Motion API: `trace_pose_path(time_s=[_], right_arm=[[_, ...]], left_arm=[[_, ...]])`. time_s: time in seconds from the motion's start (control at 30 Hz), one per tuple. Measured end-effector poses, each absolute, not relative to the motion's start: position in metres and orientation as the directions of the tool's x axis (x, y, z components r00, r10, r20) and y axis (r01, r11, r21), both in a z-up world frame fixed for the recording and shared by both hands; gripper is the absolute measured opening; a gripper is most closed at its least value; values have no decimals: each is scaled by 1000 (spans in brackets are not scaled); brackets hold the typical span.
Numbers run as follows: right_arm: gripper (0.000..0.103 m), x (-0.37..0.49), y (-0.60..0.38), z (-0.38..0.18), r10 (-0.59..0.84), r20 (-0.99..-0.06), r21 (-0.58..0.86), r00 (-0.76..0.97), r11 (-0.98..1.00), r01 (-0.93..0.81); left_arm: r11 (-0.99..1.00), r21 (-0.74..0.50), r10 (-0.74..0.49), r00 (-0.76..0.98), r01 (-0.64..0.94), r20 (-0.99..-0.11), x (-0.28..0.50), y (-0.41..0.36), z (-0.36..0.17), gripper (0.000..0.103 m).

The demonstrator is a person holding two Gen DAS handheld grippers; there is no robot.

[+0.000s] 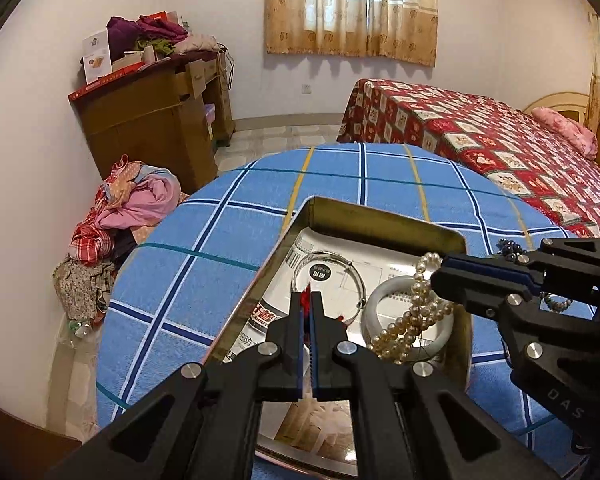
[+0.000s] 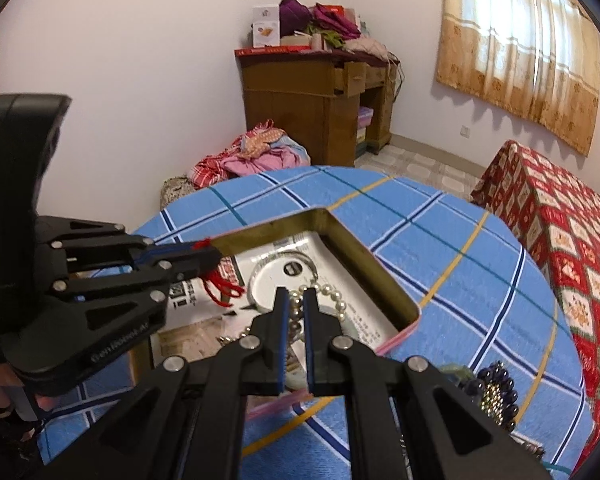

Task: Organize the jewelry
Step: 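Carry the red tassel with the left tool while the right tool carries the pearls into the tin, then open both tools to release the tassel and pearls in the tin, then move both tools back toward the remaining jewelry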

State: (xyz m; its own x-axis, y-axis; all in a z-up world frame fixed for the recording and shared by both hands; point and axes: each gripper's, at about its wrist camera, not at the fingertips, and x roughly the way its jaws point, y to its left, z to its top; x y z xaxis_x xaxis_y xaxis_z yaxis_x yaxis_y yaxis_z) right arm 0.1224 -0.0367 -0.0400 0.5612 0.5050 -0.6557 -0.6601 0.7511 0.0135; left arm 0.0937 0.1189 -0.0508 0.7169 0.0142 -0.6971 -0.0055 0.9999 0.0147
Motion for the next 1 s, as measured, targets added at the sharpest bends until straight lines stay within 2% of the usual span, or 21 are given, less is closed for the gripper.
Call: trace_pose_path(time_s=[0.6,0.67,0.7,0.73,0.77,0.8,0.83,0.93,1.0], right_arm=[[9,112,-39,-55,518,-682,63,517,745,-665],[14,110,-41,-53,519,-677,67,521,749,-660],[18,109,-43,-52,520,-675,70,523,751,-657],[31,108,-46,-51,523,-670,75,527,754,-653],[43,108,-47,-50,526,-664,77,532,755,-651],[45,106,-50,-48,526,-658,75,539,758,-647],[46,105,-52,-47,523,-656,72,544,762,-644],[46,103,-60,-44,515,-648,67,561,772,-632],[51,100,-70,-43,508,-639,66,578,785,-616]], left_arm=[[1000,5,25,712,-31,-702,94,125,-57,2],[999,10,35,708,-40,-705,93,123,-56,6],[999,14,37,709,-38,-704,94,121,-55,16],[999,22,44,712,-40,-701,93,119,-54,40],[998,32,55,718,-46,-694,91,118,-52,55],[997,47,76,735,-60,-673,88,117,-49,80],[996,54,84,754,-65,-652,84,115,-45,83],[998,43,60,758,-42,-650,83,111,-40,84],[998,46,61,757,-41,-650,82,107,-39,84]])
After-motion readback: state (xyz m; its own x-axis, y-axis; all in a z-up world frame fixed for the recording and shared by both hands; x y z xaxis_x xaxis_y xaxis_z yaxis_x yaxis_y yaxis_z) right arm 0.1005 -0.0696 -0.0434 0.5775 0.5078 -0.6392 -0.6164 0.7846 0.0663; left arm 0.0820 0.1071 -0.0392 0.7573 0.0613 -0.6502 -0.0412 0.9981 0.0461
